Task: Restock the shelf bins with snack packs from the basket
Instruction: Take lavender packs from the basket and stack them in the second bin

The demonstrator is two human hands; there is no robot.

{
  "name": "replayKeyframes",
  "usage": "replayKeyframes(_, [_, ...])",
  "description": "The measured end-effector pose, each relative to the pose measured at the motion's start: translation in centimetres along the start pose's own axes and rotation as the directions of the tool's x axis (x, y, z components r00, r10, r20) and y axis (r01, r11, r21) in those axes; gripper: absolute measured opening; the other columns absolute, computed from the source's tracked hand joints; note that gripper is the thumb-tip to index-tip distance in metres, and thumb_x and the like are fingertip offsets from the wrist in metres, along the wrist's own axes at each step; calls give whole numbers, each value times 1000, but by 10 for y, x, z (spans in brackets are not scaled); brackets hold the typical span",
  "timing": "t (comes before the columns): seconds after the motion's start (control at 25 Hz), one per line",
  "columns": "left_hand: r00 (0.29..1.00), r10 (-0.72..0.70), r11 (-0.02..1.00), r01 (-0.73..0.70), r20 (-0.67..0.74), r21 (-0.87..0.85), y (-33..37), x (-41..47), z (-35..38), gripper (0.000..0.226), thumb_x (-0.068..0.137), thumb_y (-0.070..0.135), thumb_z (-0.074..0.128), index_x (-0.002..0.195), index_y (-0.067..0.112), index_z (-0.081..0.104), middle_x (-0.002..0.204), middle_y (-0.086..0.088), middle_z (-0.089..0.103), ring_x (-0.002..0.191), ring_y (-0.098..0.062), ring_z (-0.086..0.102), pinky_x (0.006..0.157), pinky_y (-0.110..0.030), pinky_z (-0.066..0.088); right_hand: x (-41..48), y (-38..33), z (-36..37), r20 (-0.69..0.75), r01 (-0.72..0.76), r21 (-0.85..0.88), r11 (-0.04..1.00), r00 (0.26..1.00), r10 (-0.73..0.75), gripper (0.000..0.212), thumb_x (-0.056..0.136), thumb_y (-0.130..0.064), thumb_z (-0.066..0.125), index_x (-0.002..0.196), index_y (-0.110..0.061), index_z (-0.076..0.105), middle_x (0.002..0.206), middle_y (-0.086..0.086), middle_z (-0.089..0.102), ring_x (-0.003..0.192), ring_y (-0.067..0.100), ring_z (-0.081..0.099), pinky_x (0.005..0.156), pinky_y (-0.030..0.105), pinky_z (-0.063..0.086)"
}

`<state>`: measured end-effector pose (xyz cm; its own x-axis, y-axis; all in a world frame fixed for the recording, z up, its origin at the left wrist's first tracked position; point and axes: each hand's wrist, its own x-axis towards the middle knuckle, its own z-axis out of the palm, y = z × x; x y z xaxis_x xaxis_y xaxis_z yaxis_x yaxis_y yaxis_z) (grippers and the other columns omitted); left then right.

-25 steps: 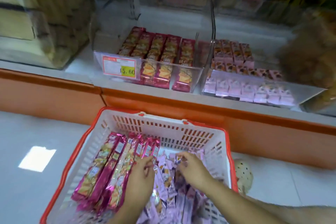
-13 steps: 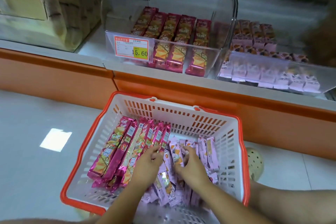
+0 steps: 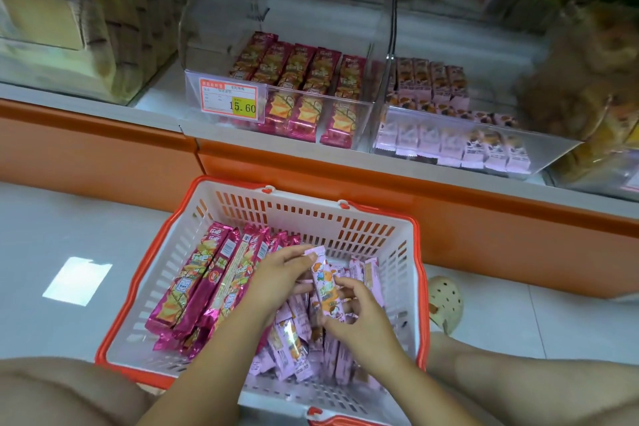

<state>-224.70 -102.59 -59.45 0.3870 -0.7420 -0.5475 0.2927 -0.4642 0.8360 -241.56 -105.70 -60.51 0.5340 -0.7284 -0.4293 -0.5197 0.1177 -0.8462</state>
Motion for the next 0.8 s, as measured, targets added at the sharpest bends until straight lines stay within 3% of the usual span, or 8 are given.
replayKeyframes(0.2, [998, 61, 998, -61, -25, 0, 17, -11, 8, 16, 90, 18, 64, 105, 19, 70, 90, -5, 74, 80, -18, 72, 73, -30, 58, -4, -7, -4, -48, 72, 10, 997, 996, -71, 49, 82, -24, 71, 120, -46, 48, 121, -21, 51, 105, -4, 52, 83, 13, 42])
replayKeyframes(0.4, [929, 370, 929, -370, -15, -6, 91, -29, 34, 17, 85, 12, 68, 98, 22, 73, 88, 0, 75, 83, -18, 72, 66, -25, 58, -10, -68, -41, -324, 277, -8, 961, 908, -264, 39, 71, -29, 71, 105, -47, 64, 104, -13, 69, 91, -1, 64, 79, 14, 48])
replayKeyframes(0.48, [825, 564, 826, -564, -22, 21, 142, -44, 43, 19, 84, 15, 68, 99, 27, 72, 88, 7, 75, 82, -12, 71, 68, -25, 58, -18, -112, -80, -435, 388, -83, 918, 814, -384, 44, 65, -35, 67, 107, -48, 63, 96, -13, 72, 85, 2, 67, 77, 16, 51])
replayKeyframes(0.56, [612, 790, 599, -766, -18, 234, 193, -49, 48, 21, 84, 26, 66, 103, 32, 70, 96, 18, 72, 88, -2, 67, 78, -22, 54, -23, -157, -131, -520, 471, -101, 877, 726, -450, 41, 70, -28, 76, 106, -45, 65, 92, -13, 73, 83, 3, 67, 76, 17, 52])
replayKeyframes(0.64, [400, 914, 319, -811, 67, 490, 238, -35, 54, 28, 86, 33, 62, 114, 35, 64, 111, 22, 65, 101, 3, 60, 88, -20, 48, -15, -195, -185, -570, 445, -173, 878, 682, -458, 28, 80, -21, 74, 102, -36, 67, 93, -14, 72, 85, 3, 67, 74, 20, 52])
replayKeyframes(0.68, [374, 918, 227, -769, 131, 598, 254, -21, 59, 36, 89, 36, 59, 125, 35, 58, 121, 19, 61, 110, -1, 57, 94, -23, 46, -2, -211, -211, -599, 382, -248, 890, 662, -451, 22, 82, -21, 71, 99, -34, 65, 93, -14, 71, 85, 3, 66, 72, 19, 50])
replayKeyframes(0.72, [409, 895, 190, -712, 180, 676, 264, -5, 63, 45, 91, 39, 54, 135, 33, 48, 131, 13, 56, 118, -7, 54, 96, -26, 44, 17, -222, -233, -628, 290, -315, 904, 650, -428, 19, 84, -23, 70, 99, -32, 63, 92, -13, 70, 83, 4, 64, 69, 18, 48])
replayKeyframes(0.8, [564, 795, 256, -645, 223, 720, 268, 25, 71, 54, 96, 41, 45, 147, 31, 30, 139, 1, 52, 121, -18, 53, 87, -26, 46, 67, -231, -269, -661, 69, -376, 924, 679, -320, 19, 86, -24, 68, 104, -23, 64, 91, -3, 68, 79, 13, 62, 68, 25, 50])
